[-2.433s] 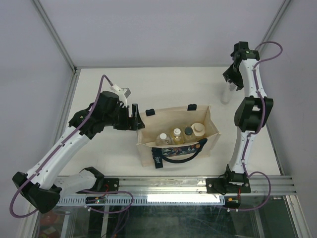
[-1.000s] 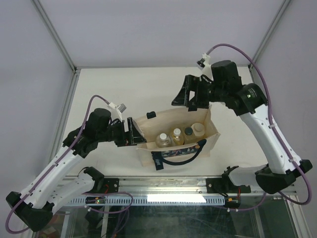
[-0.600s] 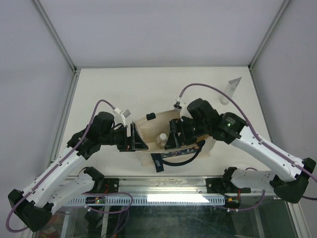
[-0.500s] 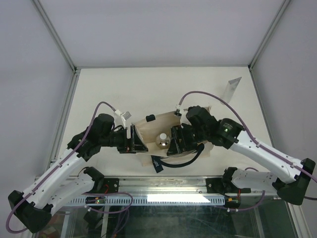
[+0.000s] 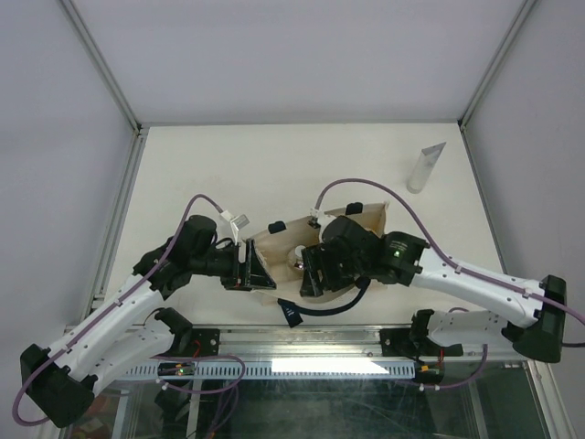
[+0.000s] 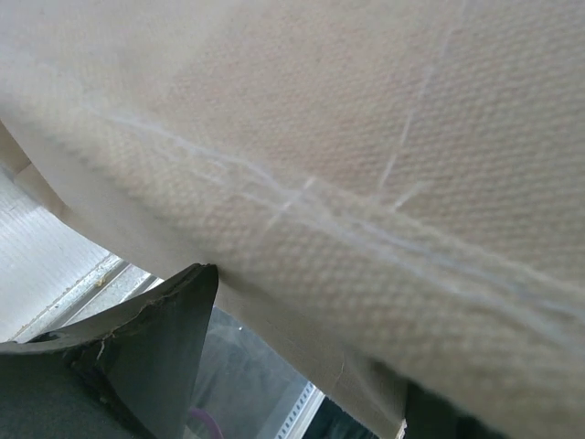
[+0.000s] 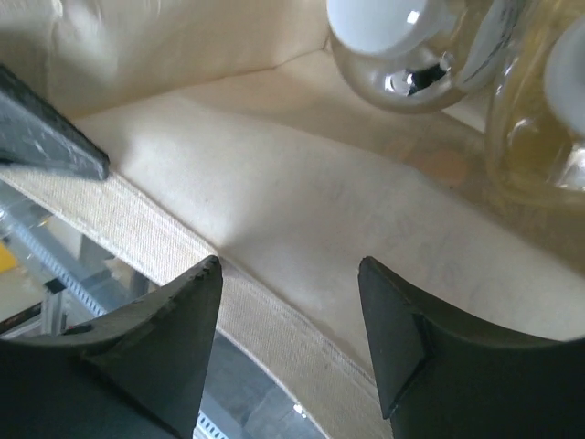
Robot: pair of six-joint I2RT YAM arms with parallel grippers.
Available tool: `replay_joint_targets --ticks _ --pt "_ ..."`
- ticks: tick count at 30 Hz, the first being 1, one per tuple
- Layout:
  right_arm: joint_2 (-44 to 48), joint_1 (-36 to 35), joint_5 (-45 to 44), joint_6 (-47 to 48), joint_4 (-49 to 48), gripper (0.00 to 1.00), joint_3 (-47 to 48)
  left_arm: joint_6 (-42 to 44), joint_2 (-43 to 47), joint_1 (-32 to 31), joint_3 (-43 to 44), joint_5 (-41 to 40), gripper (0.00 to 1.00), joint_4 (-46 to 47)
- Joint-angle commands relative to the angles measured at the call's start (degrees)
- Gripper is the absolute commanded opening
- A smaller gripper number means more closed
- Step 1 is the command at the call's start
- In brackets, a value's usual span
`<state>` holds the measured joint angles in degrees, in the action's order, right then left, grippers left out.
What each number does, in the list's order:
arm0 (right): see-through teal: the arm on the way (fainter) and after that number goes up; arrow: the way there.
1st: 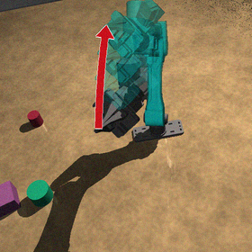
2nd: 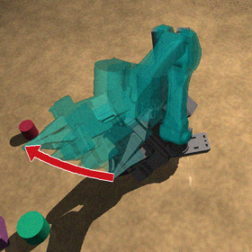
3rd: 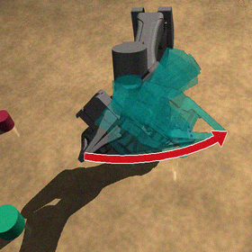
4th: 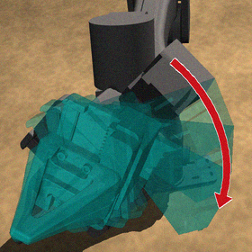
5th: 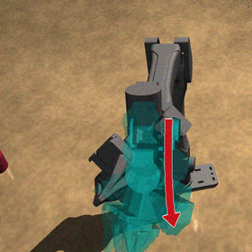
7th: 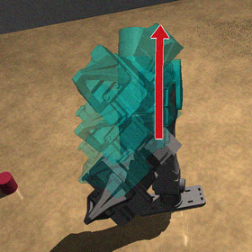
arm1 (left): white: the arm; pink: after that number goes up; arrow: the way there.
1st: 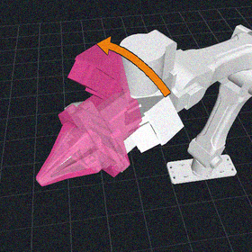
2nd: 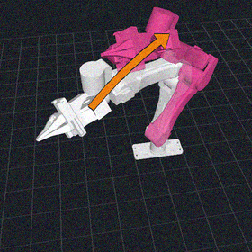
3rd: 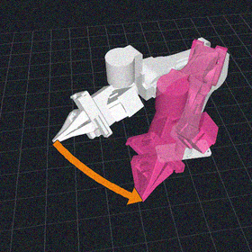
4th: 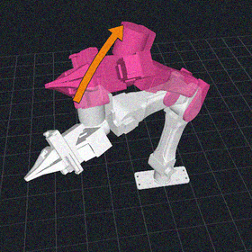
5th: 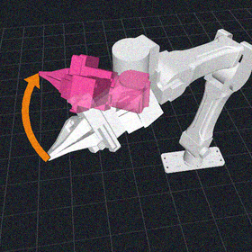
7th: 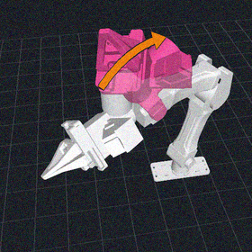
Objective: Take the personal care products out of the canvas bag
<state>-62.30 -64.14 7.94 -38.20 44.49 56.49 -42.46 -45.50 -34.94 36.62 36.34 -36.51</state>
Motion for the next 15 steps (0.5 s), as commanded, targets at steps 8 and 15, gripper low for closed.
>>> replay_joint_targets --ticks 8,15 --pt "-18.7 -8.2 -28.8 -5.7 18.4 0.71 27.0 0.9 0.0 -0.3 -2.3 -3.9 0.73 -0.2" --pt "-24.5 -7.4 -40.4 -0.2 20.2 0.66 31.0 0.5 0.0 -0.4 -1.8 -4.1 0.73 -0.2"
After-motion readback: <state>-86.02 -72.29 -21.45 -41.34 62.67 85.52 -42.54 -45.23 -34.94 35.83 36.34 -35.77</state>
